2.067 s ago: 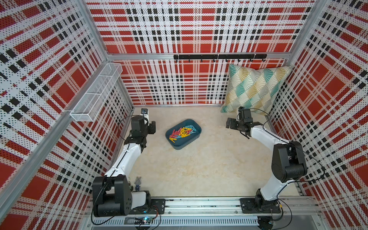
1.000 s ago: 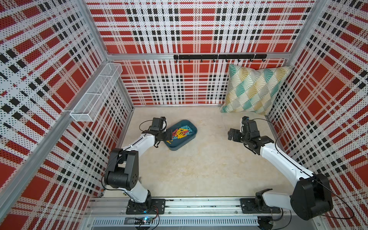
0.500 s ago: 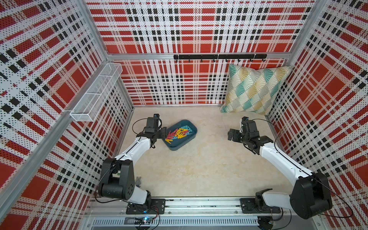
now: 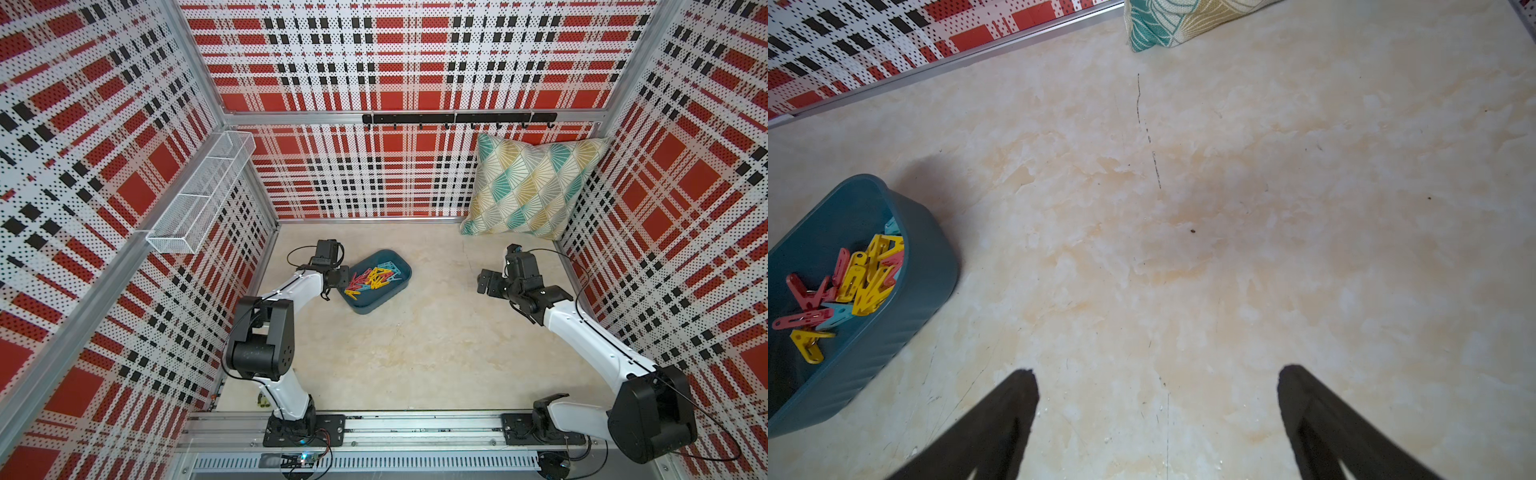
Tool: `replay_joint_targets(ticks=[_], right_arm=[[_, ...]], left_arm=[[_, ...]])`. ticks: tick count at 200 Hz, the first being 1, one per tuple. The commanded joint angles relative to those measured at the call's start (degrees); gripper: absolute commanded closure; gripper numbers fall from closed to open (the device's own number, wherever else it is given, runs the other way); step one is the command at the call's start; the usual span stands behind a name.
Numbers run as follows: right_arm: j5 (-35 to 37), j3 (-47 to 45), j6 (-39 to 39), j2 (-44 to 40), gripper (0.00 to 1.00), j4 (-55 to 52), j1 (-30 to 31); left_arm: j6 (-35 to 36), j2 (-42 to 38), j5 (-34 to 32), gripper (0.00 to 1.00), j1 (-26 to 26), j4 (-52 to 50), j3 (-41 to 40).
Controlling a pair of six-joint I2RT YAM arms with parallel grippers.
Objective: Take the clothespins out of the storage box
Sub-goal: Move the storage box to the center of the board.
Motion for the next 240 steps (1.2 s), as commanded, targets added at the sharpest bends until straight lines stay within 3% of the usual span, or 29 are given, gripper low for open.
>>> replay_joint_targets(ticks=[1, 17, 43, 80, 132, 171, 219, 240], right_arm=[[1.03, -0.16, -0.46, -1.43, 0.02, -0.19, 0.35], [1.34, -0.07, -0.58, -1.87, 0.03, -0.45, 0.37], [1.64, -0.24, -0.8, -2.57, 0.03, -0.63, 0.32], [1.63, -0.43, -0.78, -3.12, 0.03, -0.55, 0.36], [1.19, 0.19, -1.17, -3.45, 0.04, -0.96, 0.34], [-0.26, 0.52, -2.1, -4.76, 0.05, -1.68, 0.34], [-4.88, -0.63, -2.8, -7.31, 0.08, -1.94, 0.34], [-7.58, -0.86, -2.76, -8.08, 0.09, -2.54, 0.34]], left_arm=[[-0.61, 2.5, -0.71, 0.57, 0.12, -0.95, 2.37], [-0.47, 3.59, -1.23, 0.58, -0.35, -1.11, 3.15], [-0.12, 4.88, -2.12, 0.69, -0.64, -1.16, 4.03], [0.53, 5.97, -2.1, 1.0, -0.95, -1.63, 5.17], [6.9, 6.38, -2.56, 1.0, -4.32, -1.22, 5.38], [16.06, 5.96, 3.18, 1.0, -7.11, -1.3, 5.03], [28.43, 5.88, 7.49, 1.0, -16.19, -4.33, 3.38], [32.62, 5.73, 4.61, 1.0, -20.51, -4.49, 1.45]])
